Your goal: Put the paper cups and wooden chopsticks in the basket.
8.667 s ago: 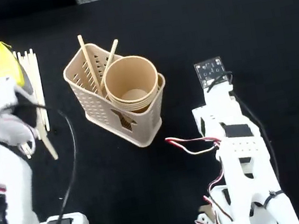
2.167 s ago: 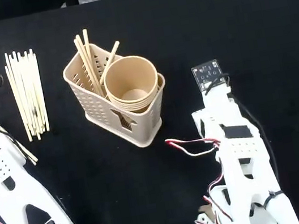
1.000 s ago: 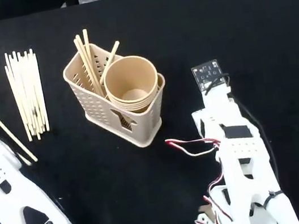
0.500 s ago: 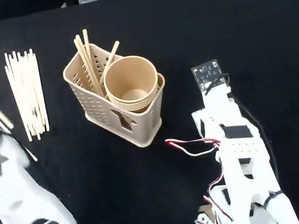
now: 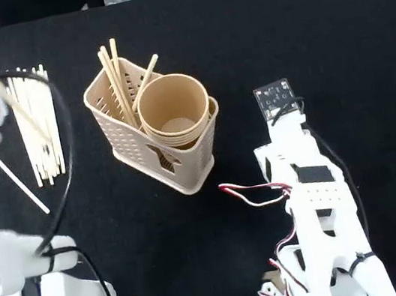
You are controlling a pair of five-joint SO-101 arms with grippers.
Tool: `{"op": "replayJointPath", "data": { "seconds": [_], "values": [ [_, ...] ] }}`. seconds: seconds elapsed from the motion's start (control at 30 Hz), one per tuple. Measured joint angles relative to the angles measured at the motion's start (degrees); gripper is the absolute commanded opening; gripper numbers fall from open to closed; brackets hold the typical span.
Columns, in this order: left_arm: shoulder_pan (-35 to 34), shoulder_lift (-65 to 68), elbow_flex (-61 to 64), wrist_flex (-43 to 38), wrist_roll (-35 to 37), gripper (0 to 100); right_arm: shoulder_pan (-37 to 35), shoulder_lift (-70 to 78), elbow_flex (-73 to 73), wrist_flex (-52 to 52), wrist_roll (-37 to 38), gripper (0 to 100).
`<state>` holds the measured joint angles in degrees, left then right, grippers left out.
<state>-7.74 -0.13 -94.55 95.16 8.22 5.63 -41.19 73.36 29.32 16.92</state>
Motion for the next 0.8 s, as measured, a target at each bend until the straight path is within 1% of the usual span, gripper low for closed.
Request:
{"op": "replayJointPath", "data": {
  "seconds": [0.13,0.23,0.37,0.57,0.8],
  "values": [
    [6.5,1.2,-0.1,4.9,-4.8,3,0.0,0.0,0.0,0.0,0.0,1.3],
    [10.0,2.5,1.8,5.3,-6.9,3,0.0,0.0,0.0,0.0,0.0,1.3],
    [14.7,6.1,2.9,4.2,-6.6,3,0.0,0.0,0.0,0.0,0.0,1.3],
    [15.3,13.5,0.8,-3.6,-2.8,3,0.0,0.0,0.0,0.0,0.0,1.3],
    [15.4,23.2,0.6,-7.6,-2.2,3,0.0,0.0,0.0,0.0,0.0,1.3]
  ]
}}
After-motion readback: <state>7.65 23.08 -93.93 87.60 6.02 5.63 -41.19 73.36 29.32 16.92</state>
